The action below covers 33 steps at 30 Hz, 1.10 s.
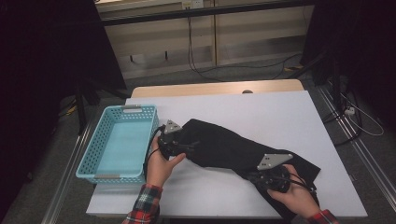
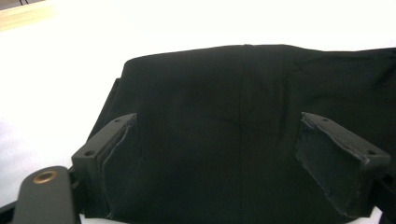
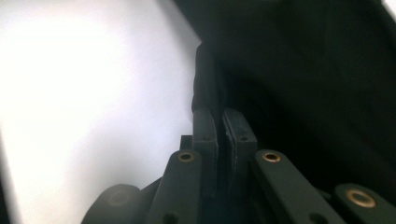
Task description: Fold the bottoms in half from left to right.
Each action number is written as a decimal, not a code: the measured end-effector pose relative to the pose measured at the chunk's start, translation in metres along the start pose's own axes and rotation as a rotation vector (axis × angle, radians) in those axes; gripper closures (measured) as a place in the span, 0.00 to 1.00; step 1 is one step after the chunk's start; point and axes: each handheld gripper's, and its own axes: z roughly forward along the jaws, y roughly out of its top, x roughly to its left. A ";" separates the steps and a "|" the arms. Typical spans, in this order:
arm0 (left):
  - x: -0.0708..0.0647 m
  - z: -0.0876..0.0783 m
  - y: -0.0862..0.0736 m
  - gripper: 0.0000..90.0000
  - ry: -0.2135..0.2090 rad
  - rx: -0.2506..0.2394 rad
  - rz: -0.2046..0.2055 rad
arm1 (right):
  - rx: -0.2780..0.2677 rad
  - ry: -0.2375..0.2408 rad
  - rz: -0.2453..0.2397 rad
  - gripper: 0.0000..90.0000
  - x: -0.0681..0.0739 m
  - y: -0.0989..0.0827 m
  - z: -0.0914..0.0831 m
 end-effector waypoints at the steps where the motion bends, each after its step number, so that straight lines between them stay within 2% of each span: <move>1: 0.000 0.001 0.000 0.17 0.007 0.000 0.002 | -0.001 0.008 -0.005 0.94 0.001 -0.003 -0.003; 6: 0.002 0.005 -0.001 0.17 0.034 0.017 -0.005 | -0.017 0.042 0.005 0.94 0.001 -0.013 -0.019; 10: 0.003 0.006 -0.004 0.17 0.031 0.018 -0.021 | -0.024 -0.011 -0.011 0.94 -0.005 -0.014 -0.032; 14: 0.003 0.006 -0.003 0.17 0.030 0.016 -0.018 | -0.047 -0.032 0.018 0.94 -0.015 -0.019 -0.039; 15: 0.003 0.007 -0.003 0.17 0.029 0.017 -0.016 | -0.050 -0.025 0.015 0.93 -0.016 -0.020 -0.037; 17: 0.003 0.008 -0.003 0.17 0.025 0.023 -0.010 | -0.063 -0.042 0.007 0.85 -0.014 -0.019 -0.032; 19: 0.002 0.008 -0.003 0.17 0.017 0.024 -0.013 | -0.083 -0.038 0.008 0.72 -0.008 -0.014 -0.027; 24: 0.000 0.007 -0.003 0.17 0.012 0.019 -0.017 | -0.149 0.003 -0.040 0.69 0.009 0.006 -0.018; 27: -0.001 0.006 -0.004 0.17 0.007 0.015 -0.018 | -0.116 0.034 -0.094 0.69 0.022 0.012 -0.005; 30: -0.001 0.005 -0.004 0.17 0.011 0.016 -0.017 | -0.038 0.021 -0.147 0.69 0.028 0.011 0.011; 31: 0.000 0.005 -0.004 0.17 0.017 0.023 0.001 | -0.023 0.015 -0.154 0.70 0.028 0.010 0.014; 32: 0.000 0.006 -0.004 0.17 0.017 0.024 -0.005 | -0.013 0.008 -0.154 0.70 0.027 0.008 0.017; 33: 0.000 0.006 -0.005 0.17 0.015 0.027 -0.011 | -0.022 0.016 -0.145 0.75 0.025 0.008 0.017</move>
